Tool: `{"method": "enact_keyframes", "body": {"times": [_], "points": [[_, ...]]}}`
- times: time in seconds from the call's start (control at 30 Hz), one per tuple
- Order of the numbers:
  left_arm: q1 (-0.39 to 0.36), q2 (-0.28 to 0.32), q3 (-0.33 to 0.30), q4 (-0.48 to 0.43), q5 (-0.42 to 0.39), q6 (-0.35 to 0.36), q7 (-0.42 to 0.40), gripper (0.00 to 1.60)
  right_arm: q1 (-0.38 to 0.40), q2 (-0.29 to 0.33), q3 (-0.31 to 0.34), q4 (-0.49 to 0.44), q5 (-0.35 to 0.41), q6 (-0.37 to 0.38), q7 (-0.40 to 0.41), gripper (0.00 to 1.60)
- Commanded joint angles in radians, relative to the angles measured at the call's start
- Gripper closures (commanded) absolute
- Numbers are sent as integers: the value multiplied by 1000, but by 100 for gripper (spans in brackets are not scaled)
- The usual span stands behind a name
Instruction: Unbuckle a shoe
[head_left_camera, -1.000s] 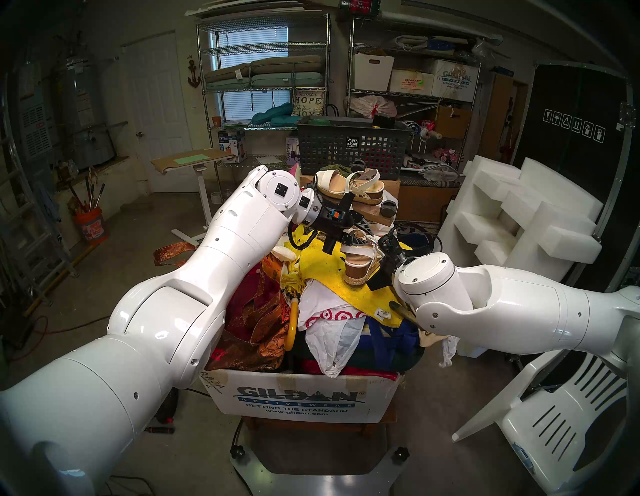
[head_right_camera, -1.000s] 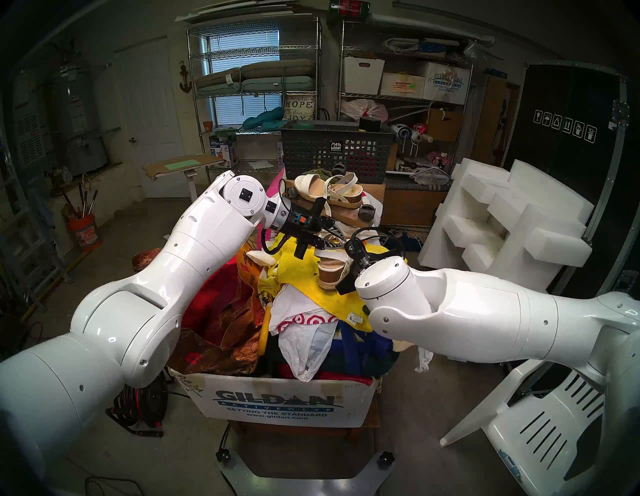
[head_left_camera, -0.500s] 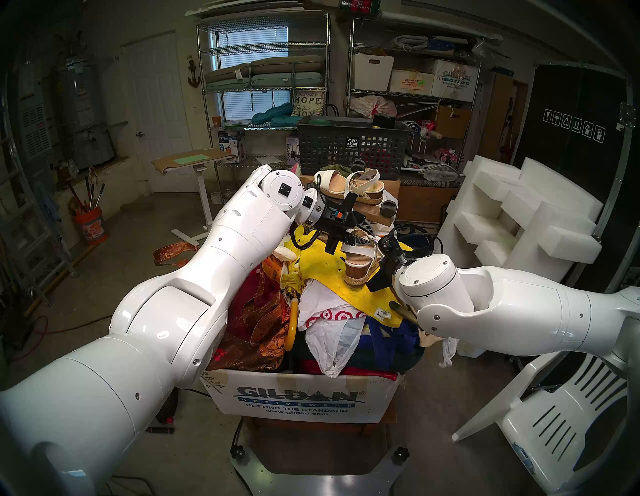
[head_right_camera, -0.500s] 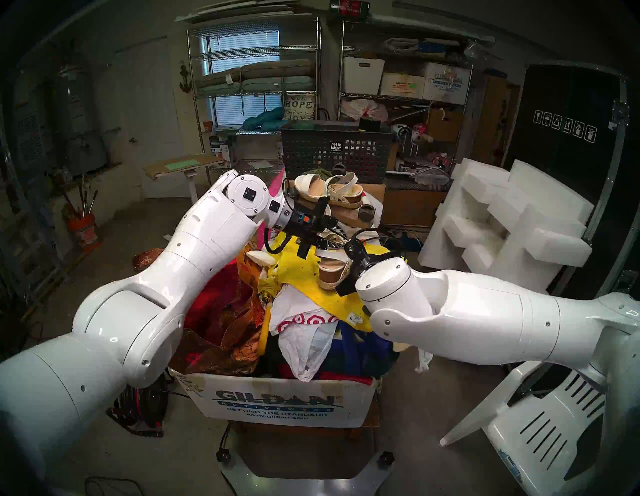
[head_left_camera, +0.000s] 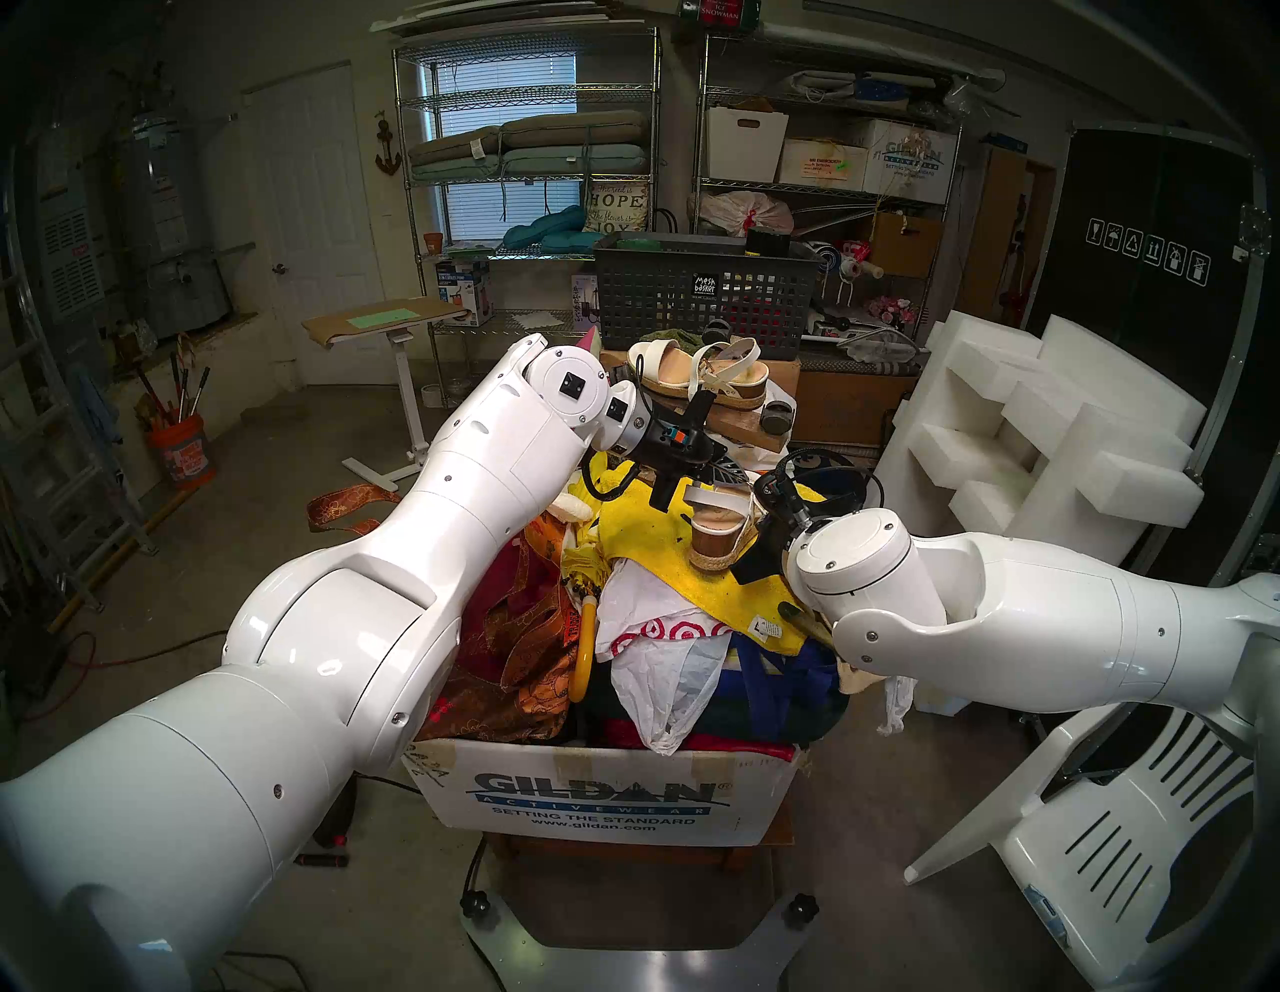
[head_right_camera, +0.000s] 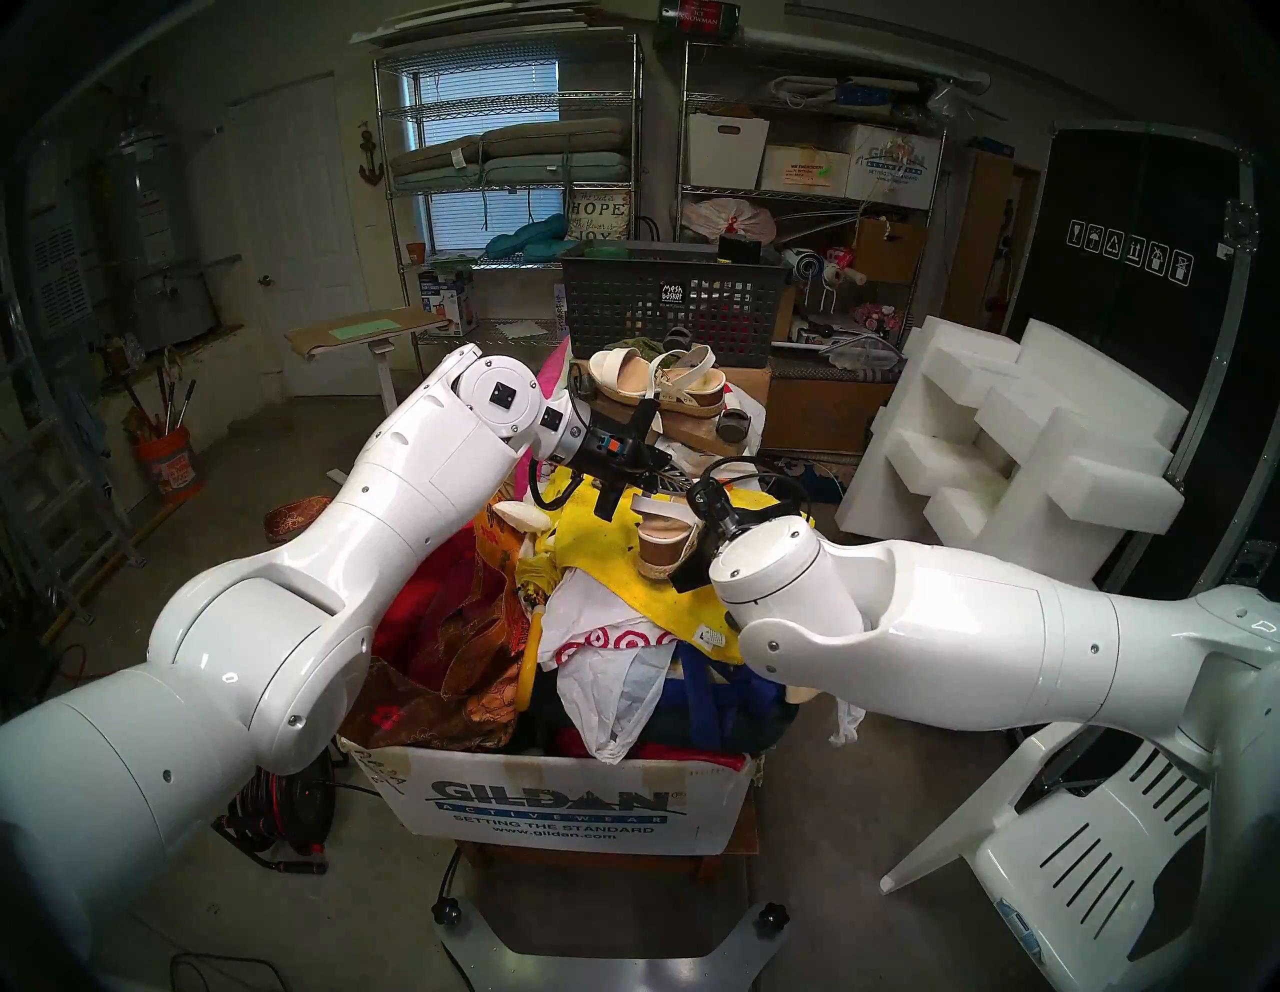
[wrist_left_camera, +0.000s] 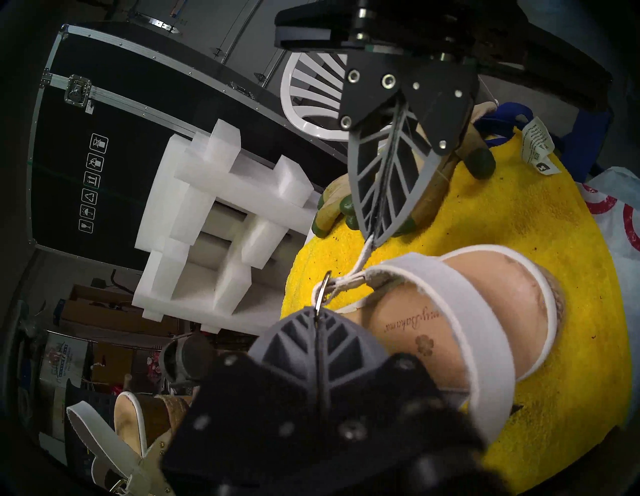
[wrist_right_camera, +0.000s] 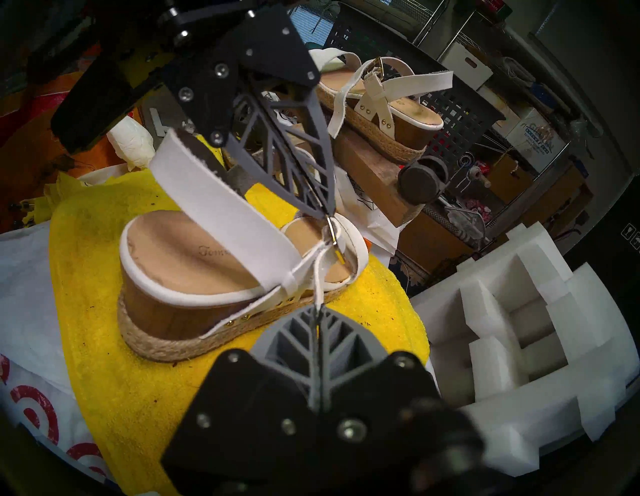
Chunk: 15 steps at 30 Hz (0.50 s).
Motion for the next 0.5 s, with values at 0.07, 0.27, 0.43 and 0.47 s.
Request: {"method": "enact_keyframes", "body": {"times": [0.07, 0.27, 0.43, 0.47], "points": [[-24, -4, -22, -15, -40, 12, -33, 160, 16, -28, 22, 32, -4, -14, -25, 160], [-13, -3, -26, -24, -47, 18, -59, 160, 15, -77, 27, 82, -19, -32, -76, 160], [-5, -1, -31, -39, -54, 20, -67, 160, 22, -88, 25, 89, -29, -44, -36, 160], [-5, -1, -31, -41, -54, 20, -69, 160, 20, -91, 24, 89, -29, -45, -39, 160]]}}
